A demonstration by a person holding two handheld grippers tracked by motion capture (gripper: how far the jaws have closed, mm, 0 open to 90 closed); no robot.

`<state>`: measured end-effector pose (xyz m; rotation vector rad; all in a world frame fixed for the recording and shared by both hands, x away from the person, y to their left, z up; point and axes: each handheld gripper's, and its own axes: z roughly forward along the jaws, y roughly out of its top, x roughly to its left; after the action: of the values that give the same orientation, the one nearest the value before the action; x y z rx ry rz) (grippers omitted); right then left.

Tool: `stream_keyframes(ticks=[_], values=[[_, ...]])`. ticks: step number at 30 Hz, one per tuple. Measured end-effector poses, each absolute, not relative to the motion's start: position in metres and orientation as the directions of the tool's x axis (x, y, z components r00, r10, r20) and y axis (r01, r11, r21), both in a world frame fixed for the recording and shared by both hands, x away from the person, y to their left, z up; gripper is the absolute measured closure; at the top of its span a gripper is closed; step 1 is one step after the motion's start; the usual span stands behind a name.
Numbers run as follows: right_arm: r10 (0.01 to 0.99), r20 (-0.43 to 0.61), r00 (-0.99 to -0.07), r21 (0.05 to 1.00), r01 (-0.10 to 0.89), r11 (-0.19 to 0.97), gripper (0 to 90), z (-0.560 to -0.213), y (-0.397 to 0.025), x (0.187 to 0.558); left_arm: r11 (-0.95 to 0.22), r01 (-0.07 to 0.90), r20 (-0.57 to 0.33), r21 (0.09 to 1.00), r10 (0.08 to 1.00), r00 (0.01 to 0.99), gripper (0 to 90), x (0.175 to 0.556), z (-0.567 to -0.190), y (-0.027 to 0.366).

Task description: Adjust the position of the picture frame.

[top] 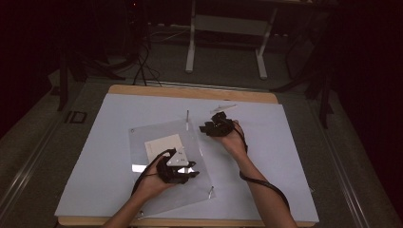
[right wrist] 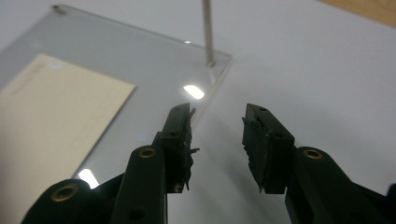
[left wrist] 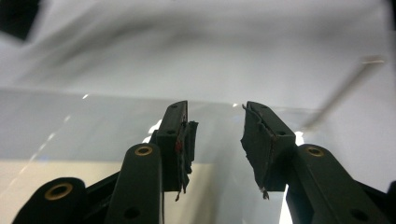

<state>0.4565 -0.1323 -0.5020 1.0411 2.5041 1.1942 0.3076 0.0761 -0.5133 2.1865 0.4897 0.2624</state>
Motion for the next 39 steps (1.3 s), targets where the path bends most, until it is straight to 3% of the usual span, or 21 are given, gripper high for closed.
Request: stream_keyframes(ticks=[8,15,21,27,39], values=[[0.621,0.101,-0.777,0.729,0.483,0.485,61.0,-0.502,-0.15,0.427,-0.485,0.369,-0.039,0.793,0.564,0.825,59.8,0.34,-0.519,0.094],[0.579,0.049,-0.814,0.723,0.429,0.542,60.5,-0.508,-0.163,0.389,-0.485,0.38,0.014,0.788,0.63,0.776,56.9,0.361,-0.516,0.098],[0.557,0.049,-0.829,0.721,0.415,0.555,59.0,-0.512,-0.177,0.365,-0.473,0.405,0.023,0.782,0.672,0.74,56.9,0.388,-0.513,0.101],[0.512,0.042,-0.858,0.722,0.38,0.578,56.5,-0.515,-0.187,0.339,-0.393,0.447,-0.05,0.803,0.704,0.708,56.7,0.412,-0.514,0.101],[0.453,0.071,-0.889,0.732,0.355,0.581,61.1,-0.525,-0.201,0.3,-0.331,0.529,-0.08,0.781,0.787,0.612,56.8,0.455,-0.534,0.089]])
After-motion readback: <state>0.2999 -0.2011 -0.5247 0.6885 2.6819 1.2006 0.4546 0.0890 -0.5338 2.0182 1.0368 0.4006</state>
